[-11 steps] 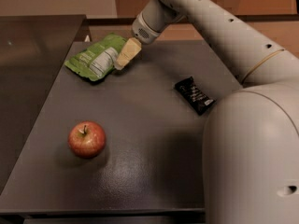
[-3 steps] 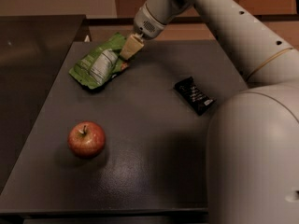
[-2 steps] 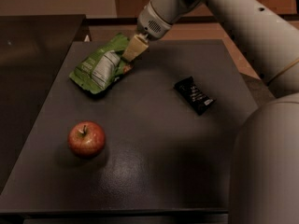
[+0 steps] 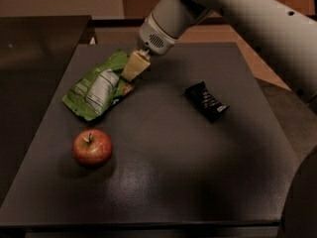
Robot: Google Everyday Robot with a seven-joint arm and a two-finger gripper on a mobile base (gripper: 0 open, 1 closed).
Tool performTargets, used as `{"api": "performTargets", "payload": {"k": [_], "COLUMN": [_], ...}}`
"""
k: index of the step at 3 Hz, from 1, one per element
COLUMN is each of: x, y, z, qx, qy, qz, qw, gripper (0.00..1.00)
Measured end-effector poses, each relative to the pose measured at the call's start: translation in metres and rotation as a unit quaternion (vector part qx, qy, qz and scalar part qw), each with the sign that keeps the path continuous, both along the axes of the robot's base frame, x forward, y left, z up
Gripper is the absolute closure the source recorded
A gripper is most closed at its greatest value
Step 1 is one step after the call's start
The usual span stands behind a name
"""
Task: Move green rice chip bag near apple
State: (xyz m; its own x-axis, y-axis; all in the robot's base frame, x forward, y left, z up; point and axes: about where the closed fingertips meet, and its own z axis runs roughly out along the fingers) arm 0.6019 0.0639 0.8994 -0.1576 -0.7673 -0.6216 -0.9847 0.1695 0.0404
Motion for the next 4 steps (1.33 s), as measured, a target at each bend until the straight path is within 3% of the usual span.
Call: {"api": "performTargets", "payload": {"k": [2, 4], "x": [-0.012, -0.043], "y": [0.027, 0.041], "z": [-0.011, -0.016], "qx": [-0.013, -0.017], "qy": [0.031, 0.051], "qz": [-0.03, -0.032], "qw": [0.999, 0.998], "gripper": [1.0, 1.0]}}
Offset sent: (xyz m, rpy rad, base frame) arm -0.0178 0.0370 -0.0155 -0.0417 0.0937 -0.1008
